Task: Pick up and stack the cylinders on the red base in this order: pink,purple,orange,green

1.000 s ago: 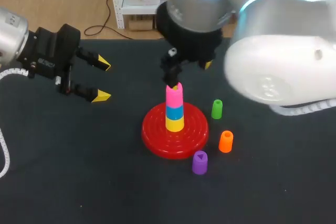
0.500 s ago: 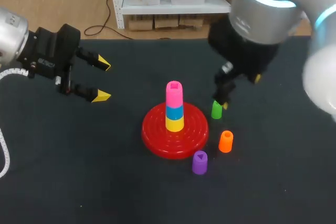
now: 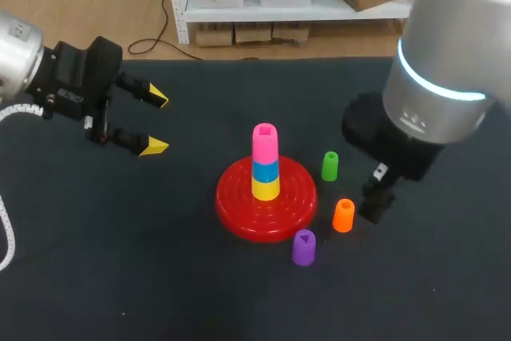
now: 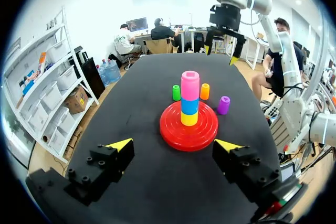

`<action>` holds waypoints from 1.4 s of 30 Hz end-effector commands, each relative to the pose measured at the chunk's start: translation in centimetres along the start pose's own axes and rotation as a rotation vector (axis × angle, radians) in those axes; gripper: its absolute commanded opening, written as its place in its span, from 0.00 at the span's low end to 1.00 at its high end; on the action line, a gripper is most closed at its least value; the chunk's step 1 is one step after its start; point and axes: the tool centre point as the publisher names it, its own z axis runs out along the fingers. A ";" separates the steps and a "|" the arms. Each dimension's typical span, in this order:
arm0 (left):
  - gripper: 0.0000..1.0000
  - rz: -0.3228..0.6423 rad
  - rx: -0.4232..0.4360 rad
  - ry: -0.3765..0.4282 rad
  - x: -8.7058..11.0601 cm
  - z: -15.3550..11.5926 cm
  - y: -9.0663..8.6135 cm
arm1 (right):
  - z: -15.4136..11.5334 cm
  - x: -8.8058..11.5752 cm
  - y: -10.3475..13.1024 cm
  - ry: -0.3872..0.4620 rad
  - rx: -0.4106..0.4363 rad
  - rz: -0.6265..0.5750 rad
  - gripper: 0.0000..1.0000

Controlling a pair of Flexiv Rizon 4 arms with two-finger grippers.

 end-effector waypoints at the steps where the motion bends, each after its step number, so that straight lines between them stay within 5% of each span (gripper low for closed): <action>1: 1.00 0.002 0.001 -0.004 0.1 0.0 0.1 | 2.4 0.4 -0.5 -0.078 -0.002 -0.007 1.00; 7: 1.00 0.002 0.001 -0.004 0.1 0.0 0.1 | 4.3 -0.1 -0.7 -0.050 -0.012 -0.034 1.00; 23: 1.00 0.002 0.001 -0.004 0.1 0.0 0.1 | 4.2 -1.5 5.7 -0.047 -0.043 -0.210 1.00; 42: 1.00 0.002 0.001 -0.004 0.1 0.0 0.1 | 7.7 -3.1 9.6 -0.023 -0.069 -0.309 1.00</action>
